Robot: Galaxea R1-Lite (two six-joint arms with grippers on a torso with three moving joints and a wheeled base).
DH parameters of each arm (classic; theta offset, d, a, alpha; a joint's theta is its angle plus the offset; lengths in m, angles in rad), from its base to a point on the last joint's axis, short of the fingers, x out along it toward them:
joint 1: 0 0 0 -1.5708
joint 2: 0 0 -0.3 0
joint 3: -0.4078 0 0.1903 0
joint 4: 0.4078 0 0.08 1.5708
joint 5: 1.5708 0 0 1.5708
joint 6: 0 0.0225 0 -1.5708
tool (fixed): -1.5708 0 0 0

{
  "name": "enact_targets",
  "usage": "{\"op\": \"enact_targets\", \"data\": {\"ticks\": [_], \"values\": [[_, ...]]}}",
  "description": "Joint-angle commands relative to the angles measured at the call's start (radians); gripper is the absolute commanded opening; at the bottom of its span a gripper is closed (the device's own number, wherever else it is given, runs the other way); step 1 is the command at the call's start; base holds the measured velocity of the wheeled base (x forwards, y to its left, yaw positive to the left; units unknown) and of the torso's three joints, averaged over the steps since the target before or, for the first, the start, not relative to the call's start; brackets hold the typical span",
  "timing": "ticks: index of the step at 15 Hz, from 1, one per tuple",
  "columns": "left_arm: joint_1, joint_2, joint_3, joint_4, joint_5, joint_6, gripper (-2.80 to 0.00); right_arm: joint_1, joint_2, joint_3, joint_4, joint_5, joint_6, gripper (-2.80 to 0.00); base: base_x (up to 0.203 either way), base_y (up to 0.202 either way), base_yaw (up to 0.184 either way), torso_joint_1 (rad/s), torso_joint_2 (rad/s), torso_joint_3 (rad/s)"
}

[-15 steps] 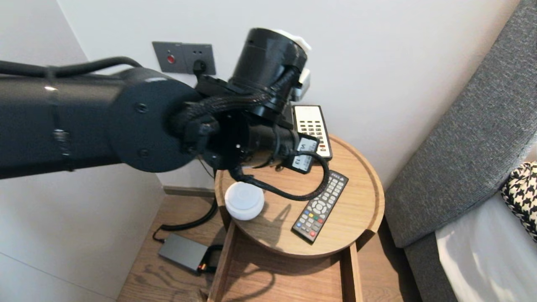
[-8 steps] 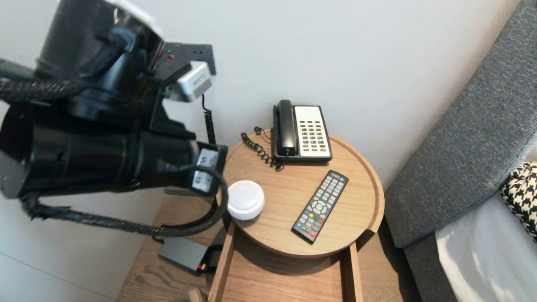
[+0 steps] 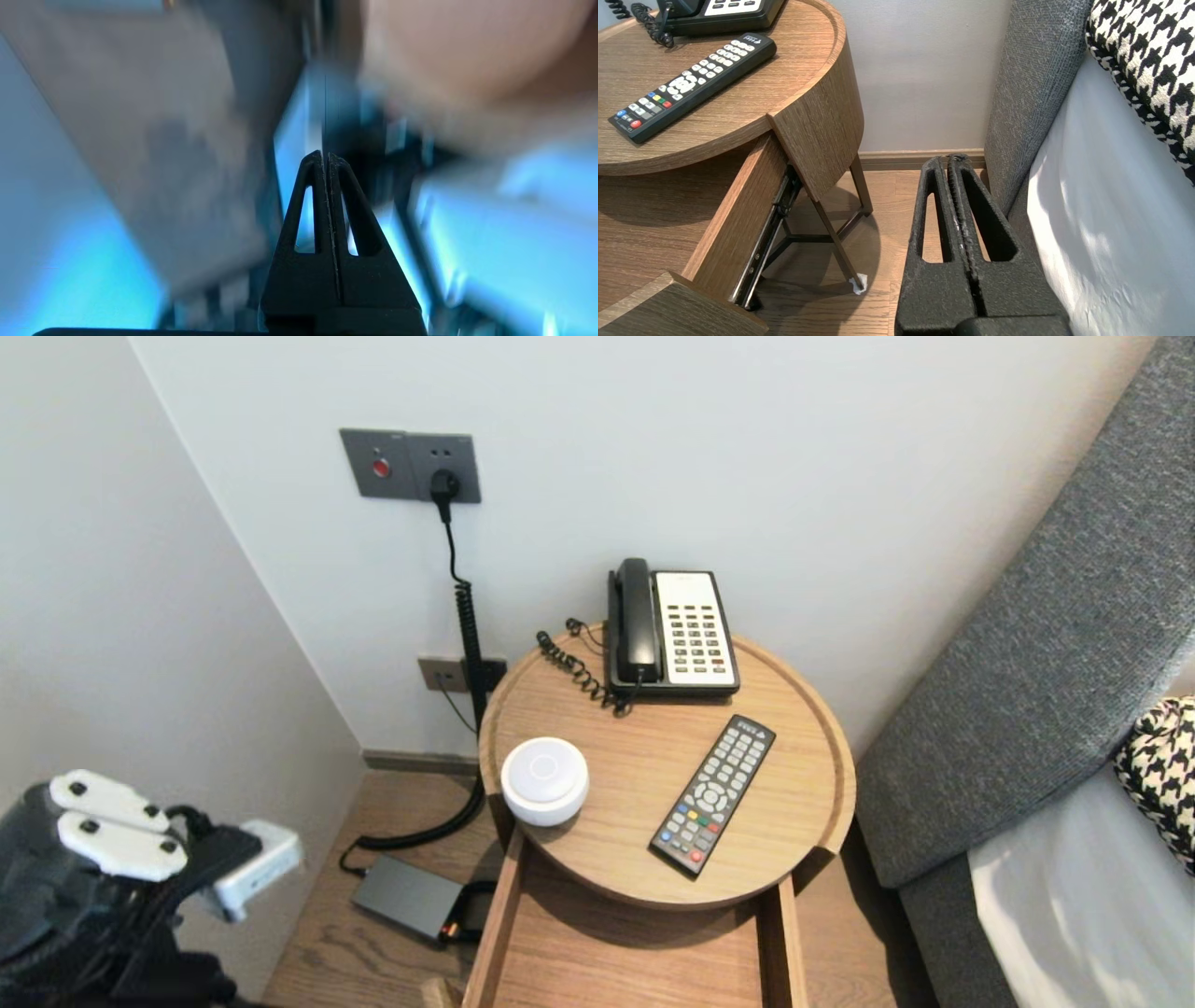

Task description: Close the nightstand drawer

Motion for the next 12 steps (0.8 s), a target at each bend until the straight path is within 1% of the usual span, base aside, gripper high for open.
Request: {"op": "enact_targets", "data": {"ticks": [1,2,3,5,8,10,12], "values": [[0.000,-0.030,0.075,0.062,-0.101,0.026,-2.80,0.001,0.001,0.026,-0.001,0.000,0.000,-2.80,0.000,0.000,0.000,0.000,0.00,0.000],[0.000,-0.017,0.099,0.057,-0.140,0.044,-2.80,0.000,0.001,0.026,-0.001,0.000,0.000,-2.80,0.000,0.000,0.000,0.000,0.00,0.000],[-0.001,0.005,0.110,0.052,-0.152,0.058,-2.80,0.001,0.001,0.026,-0.001,0.000,0.000,-2.80,0.000,0.000,0.000,0.000,0.00,0.000],[0.000,0.043,0.133,0.049,-0.152,0.076,-2.80,-0.001,0.001,0.026,-0.001,0.000,0.000,-2.80,0.000,0.000,0.000,0.000,0.00,0.000],[-0.001,0.144,0.147,0.015,-0.158,0.162,-2.80,-0.001,0.001,0.025,-0.001,0.000,0.000,-2.80,0.000,0.000,0.000,0.000,0.00,0.000],[-0.006,0.175,0.147,-0.066,-0.157,0.172,-2.80,-0.001,0.001,0.026,-0.001,0.000,0.000,-2.80,0.000,0.000,0.000,0.000,0.00,0.000],[-0.023,0.198,0.136,-0.082,-0.157,0.175,-2.80,0.001,0.001,0.026,-0.001,0.000,0.000,-2.80,0.000,0.000,0.000,0.000,0.00,0.000]]}}
